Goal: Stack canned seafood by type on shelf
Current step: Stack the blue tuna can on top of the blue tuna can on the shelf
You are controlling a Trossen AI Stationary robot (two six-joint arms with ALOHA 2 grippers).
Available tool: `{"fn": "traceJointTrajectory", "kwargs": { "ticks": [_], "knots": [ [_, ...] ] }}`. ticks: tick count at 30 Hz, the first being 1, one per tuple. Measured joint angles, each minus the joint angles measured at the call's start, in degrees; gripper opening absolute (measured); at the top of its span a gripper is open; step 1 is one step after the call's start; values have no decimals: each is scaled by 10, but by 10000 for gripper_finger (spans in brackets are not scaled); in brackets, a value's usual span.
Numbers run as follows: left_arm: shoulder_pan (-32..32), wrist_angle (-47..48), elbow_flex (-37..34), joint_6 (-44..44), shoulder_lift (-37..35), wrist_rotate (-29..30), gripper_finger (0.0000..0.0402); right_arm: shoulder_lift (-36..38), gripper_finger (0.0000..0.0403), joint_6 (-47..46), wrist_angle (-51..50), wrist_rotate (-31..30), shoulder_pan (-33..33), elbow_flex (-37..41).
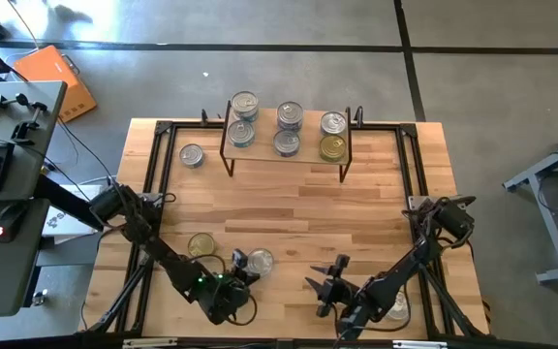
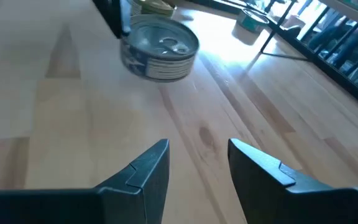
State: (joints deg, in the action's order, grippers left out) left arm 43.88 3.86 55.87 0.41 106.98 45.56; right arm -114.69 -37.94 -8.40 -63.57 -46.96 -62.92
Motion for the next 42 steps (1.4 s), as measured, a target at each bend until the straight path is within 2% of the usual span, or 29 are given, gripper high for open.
{"fn": "traceJointTrajectory", "kwargs": {
  "ticks": [6,10,17,19,22,25,27,29,33,42],
  "knots": [
    [-21,-1,48,93,0,8,0,0,155,-8,-2,-1,-11,0],
    [-58,11,87,178,-9,9,0,0,155,-7,-8,-3,-11,0],
    [-181,49,126,348,-124,4,0,0,155,-28,-17,-4,-11,0],
    [-240,52,126,385,-165,-38,0,0,155,-32,-18,-4,-11,0],
    [-350,52,126,406,-212,-159,0,0,155,-32,-22,-4,-10,0],
    [-453,51,126,421,-225,-286,0,0,155,-32,-26,-4,-7,0],
    [-505,51,126,422,-218,-340,0,0,155,-32,-26,-4,-5,0],
    [-541,50,126,430,-204,-362,0,0,155,-32,-27,-4,-3,0],
    [-583,33,125,440,-177,-364,0,0,155,-32,-27,-4,-1,0],
    [-607,36,125,430,-159,-391,6,0,155,-37,-28,-4,6,0]
  ]
}}
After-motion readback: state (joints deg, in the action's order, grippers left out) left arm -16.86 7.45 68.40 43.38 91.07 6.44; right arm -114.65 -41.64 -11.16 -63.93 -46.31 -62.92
